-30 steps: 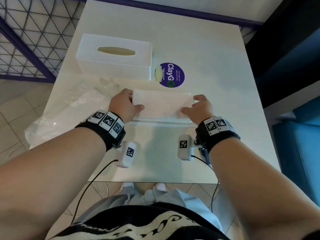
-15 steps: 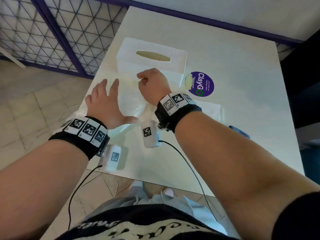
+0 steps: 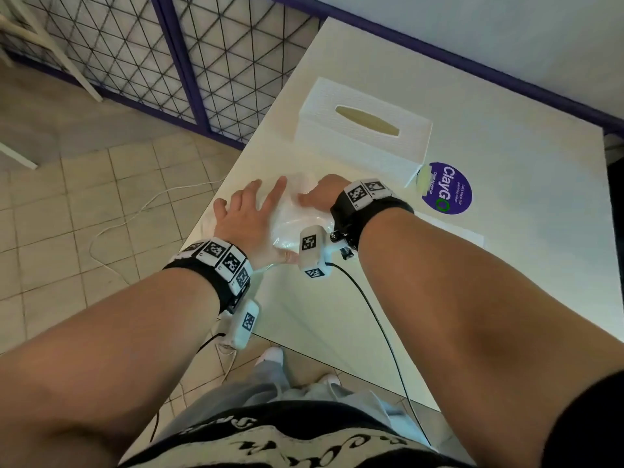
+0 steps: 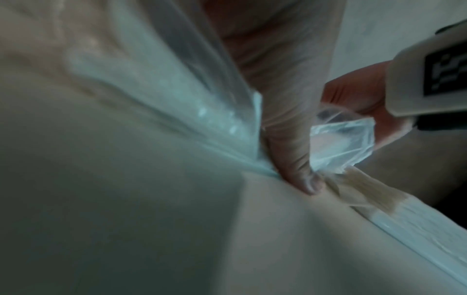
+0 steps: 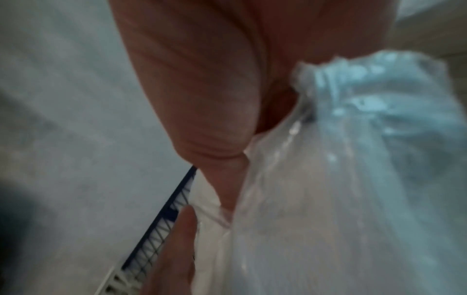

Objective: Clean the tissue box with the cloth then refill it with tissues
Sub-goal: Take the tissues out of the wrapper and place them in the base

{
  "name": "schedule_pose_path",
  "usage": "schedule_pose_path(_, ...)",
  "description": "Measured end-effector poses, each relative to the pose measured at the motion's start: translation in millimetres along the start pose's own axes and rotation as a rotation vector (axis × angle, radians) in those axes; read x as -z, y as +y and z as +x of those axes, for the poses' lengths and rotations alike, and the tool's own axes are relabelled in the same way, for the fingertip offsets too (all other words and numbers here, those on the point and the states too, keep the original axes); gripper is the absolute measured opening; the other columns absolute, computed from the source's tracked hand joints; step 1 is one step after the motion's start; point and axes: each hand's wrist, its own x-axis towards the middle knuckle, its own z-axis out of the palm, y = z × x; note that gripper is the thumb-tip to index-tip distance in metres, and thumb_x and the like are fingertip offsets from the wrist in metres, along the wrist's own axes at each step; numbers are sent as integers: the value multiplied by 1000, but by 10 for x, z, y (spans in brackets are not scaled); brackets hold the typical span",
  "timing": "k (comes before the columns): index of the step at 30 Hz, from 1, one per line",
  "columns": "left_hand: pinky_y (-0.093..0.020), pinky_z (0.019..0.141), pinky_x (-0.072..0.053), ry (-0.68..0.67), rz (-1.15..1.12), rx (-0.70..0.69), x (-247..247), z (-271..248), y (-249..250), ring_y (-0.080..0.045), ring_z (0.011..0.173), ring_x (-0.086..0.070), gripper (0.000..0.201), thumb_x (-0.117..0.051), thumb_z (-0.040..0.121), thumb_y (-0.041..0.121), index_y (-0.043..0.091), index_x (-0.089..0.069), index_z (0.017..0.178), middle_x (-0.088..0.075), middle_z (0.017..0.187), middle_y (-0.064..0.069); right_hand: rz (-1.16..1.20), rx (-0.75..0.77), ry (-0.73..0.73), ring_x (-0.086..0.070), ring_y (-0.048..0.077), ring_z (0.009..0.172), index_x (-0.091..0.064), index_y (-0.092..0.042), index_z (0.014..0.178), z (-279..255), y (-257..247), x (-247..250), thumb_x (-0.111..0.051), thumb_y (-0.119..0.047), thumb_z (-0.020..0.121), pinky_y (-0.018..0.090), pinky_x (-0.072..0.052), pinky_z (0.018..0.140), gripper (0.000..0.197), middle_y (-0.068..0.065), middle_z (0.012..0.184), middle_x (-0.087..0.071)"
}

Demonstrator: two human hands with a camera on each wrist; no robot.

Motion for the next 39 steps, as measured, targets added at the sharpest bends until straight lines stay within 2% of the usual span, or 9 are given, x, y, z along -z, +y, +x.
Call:
schedule_pose_path(3,-53,111,-14,23,-6,-22,-12,-14,-18,-29,141,-17,131,-62,49,77,42,21,144,-4,157,-6,103,-30,-16,-68,31,77,-62,-13,110,-94,32,48,-55,-67,81,35,-55,60,62,8,94,-68)
schedule_pose_path(5,-51,112,-14,29,-5,-27,-5,-22,-20,-28,141,-17,131,-63,51,77,41,21,145,-4,158,-6,131,2,29,-65,30,98,-57,-13,127,-65,65,27,-57,-61,84,37,-55,78,64,7,115,-65)
schedule_pose_path(9,-51,112,-13,22,-15,-13,-8,-23,-16,-27,141,-14,133,-62,49,83,42,21,144,-2,158,-4,296,79,185,-42,11,57,-50,-19,63,-64,60,-25,-72,-46,80,20,-33,54,39,-8,61,-43)
schedule_pose_path(14,-53,112,-15,16,-11,-3,-15,-21,-16,-29,142,-14,136,-63,48,82,41,24,144,-1,158,-5,383,-71,91,-49,22,64,-53,-8,94,-147,27,-1,-43,-56,94,28,-38,59,48,6,77,-53)
schedule_pose_path(19,-51,112,-14,33,8,-38,-15,-42,-5,-29,141,-15,134,-63,51,80,39,25,144,-2,158,-6,361,-127,20,-51,19,68,-53,-14,82,-178,121,-17,-55,-31,92,25,-42,58,20,0,71,-49)
schedule_pose_path(23,-51,113,-12,25,29,-50,-13,-52,-5,-28,142,-14,131,-61,53,80,38,24,144,-1,158,-6,279,-123,-5,-49,15,54,-46,-15,65,-198,109,-18,-54,-27,92,15,-37,38,30,1,58,-55)
schedule_pose_path(28,-53,114,-13,-7,13,-12,-35,-51,-47,-28,143,-12,135,-60,48,85,40,23,144,-1,158,-5,276,-31,102,-62,25,89,-65,-11,93,-248,57,103,-65,-27,87,28,-50,72,17,9,103,-64)
schedule_pose_path(32,-55,110,-15,-29,-10,8,-22,-67,-46,-30,141,-16,132,-59,45,88,40,14,145,-7,157,-6,229,23,264,-64,26,93,-64,-6,108,-416,125,400,-64,-25,84,36,-56,81,30,10,108,-66)
schedule_pose_path(39,-63,112,0,-243,144,59,205,9,56,-36,147,1,133,-54,45,92,30,0,150,-1,160,-12,367,122,569,-69,30,78,-66,-16,99,-1180,550,890,-63,-24,84,43,-62,64,17,8,92,-68)
